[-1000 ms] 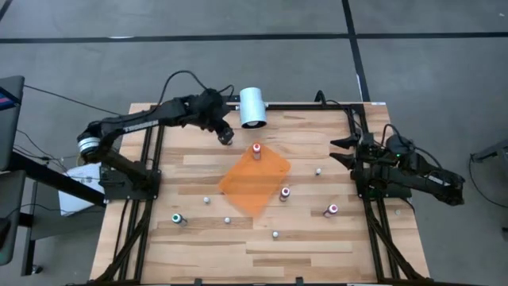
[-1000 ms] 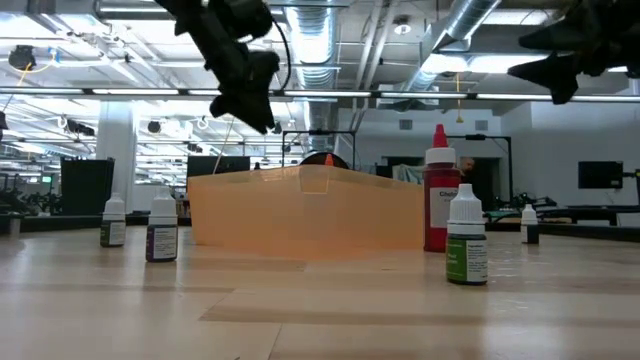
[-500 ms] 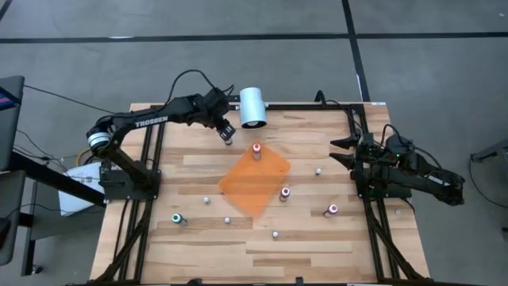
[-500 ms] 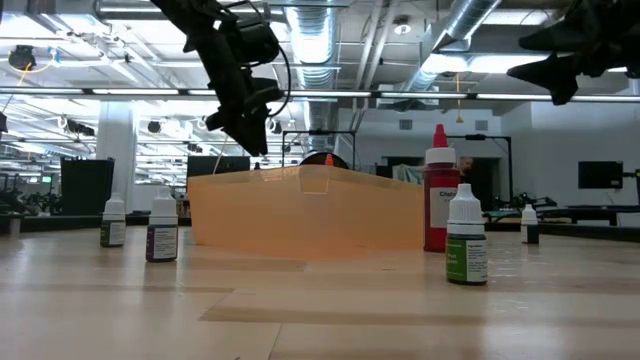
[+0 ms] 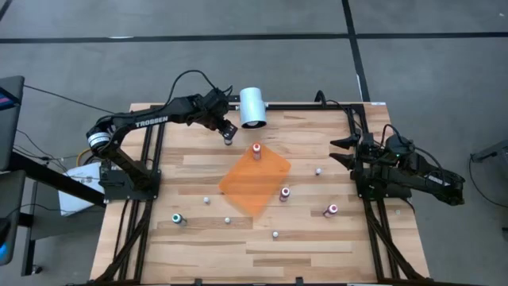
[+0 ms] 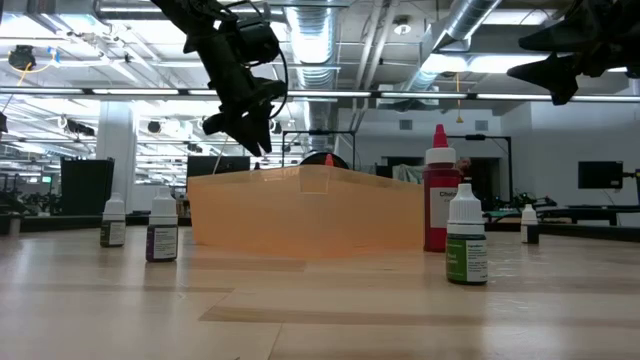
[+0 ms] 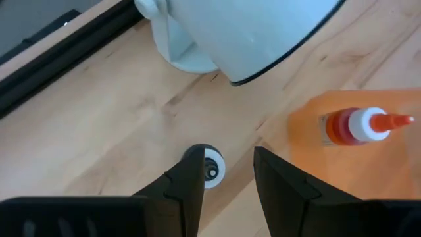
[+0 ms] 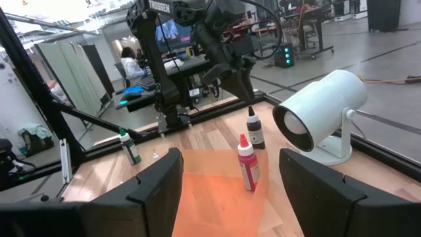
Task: Pick & Place food coloring
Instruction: Put the big black food coloring bottle into the orange bin
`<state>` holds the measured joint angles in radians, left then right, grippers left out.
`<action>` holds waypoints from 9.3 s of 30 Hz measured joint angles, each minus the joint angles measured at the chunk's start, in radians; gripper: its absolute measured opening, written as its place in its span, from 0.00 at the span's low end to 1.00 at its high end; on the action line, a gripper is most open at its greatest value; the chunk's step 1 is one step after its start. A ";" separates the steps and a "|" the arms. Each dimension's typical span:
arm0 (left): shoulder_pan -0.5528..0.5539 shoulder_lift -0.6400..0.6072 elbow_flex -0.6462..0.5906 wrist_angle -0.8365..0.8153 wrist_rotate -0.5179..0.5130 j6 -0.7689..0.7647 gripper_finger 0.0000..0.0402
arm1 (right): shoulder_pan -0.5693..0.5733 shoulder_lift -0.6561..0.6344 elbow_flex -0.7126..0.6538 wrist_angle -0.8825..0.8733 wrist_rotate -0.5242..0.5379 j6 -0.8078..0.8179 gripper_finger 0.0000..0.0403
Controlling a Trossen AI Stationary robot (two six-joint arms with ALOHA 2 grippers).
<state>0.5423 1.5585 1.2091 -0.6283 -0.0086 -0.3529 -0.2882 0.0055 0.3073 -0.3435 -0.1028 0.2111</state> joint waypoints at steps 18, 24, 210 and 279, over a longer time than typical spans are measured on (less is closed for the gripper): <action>0.000 0.000 0.000 -0.062 -0.006 -0.045 0.36 | 0.000 0.000 0.000 0.000 0.000 0.000 0.59; -0.002 0.000 0.000 -0.062 0.001 -0.034 0.43 | 0.000 0.000 0.000 0.000 0.000 0.000 0.59; -0.366 -0.010 0.446 -0.521 0.119 0.532 0.30 | -0.001 0.001 0.001 -0.039 0.078 0.026 0.59; -0.500 0.038 0.424 -0.213 -0.198 -0.168 0.30 | -0.001 0.000 0.001 -0.045 0.078 0.052 0.59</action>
<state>0.0423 1.5970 1.6329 -0.8416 -0.2069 -0.5206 -0.2893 0.0059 0.3080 -0.3886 -0.0246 0.2630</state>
